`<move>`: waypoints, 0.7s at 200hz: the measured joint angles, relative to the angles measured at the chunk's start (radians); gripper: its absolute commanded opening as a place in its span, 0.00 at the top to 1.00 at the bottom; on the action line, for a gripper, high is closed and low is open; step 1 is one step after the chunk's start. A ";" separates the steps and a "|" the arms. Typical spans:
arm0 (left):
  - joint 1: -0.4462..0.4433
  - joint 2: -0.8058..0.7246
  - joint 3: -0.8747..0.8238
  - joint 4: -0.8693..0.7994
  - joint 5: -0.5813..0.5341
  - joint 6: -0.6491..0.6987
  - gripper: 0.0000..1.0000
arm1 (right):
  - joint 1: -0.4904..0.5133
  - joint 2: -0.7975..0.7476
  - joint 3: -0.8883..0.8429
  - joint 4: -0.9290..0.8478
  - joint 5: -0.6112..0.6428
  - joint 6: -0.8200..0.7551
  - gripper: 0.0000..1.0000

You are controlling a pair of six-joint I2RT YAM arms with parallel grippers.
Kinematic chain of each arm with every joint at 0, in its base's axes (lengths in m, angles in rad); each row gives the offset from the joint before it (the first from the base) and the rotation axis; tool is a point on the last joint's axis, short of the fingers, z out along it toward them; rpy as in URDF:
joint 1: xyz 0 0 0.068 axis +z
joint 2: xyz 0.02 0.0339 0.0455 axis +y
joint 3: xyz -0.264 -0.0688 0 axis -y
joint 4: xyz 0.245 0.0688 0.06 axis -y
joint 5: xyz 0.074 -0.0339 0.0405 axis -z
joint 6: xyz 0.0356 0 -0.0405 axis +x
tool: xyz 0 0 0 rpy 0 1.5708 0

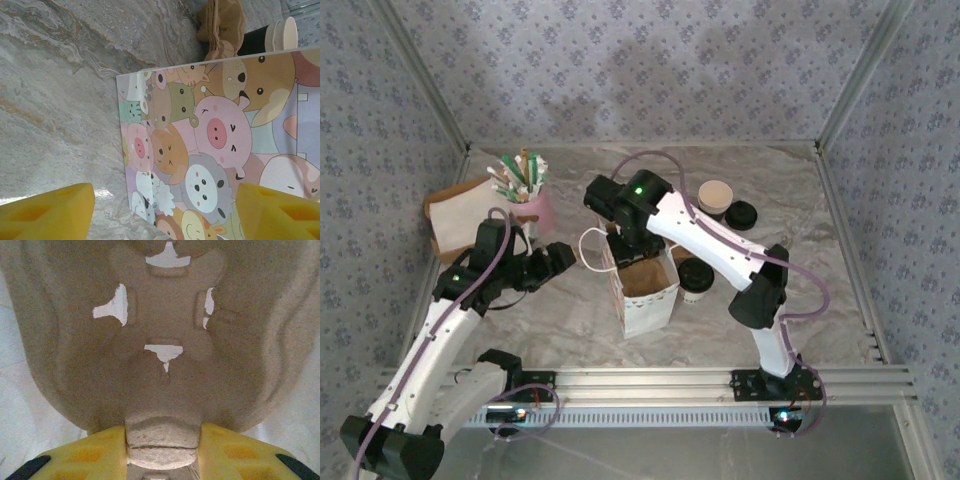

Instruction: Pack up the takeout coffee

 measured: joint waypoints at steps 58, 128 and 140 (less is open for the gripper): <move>0.000 0.000 0.002 0.001 -0.004 0.001 0.25 | 0.000 -0.002 -0.082 0.060 -0.023 -0.008 0.61; 0.000 0.015 0.016 0.029 0.000 0.000 0.24 | 0.004 -0.035 -0.159 0.117 -0.022 -0.014 0.61; 0.000 0.015 0.021 0.030 0.000 0.000 0.24 | 0.004 -0.043 -0.176 0.126 -0.025 -0.015 0.61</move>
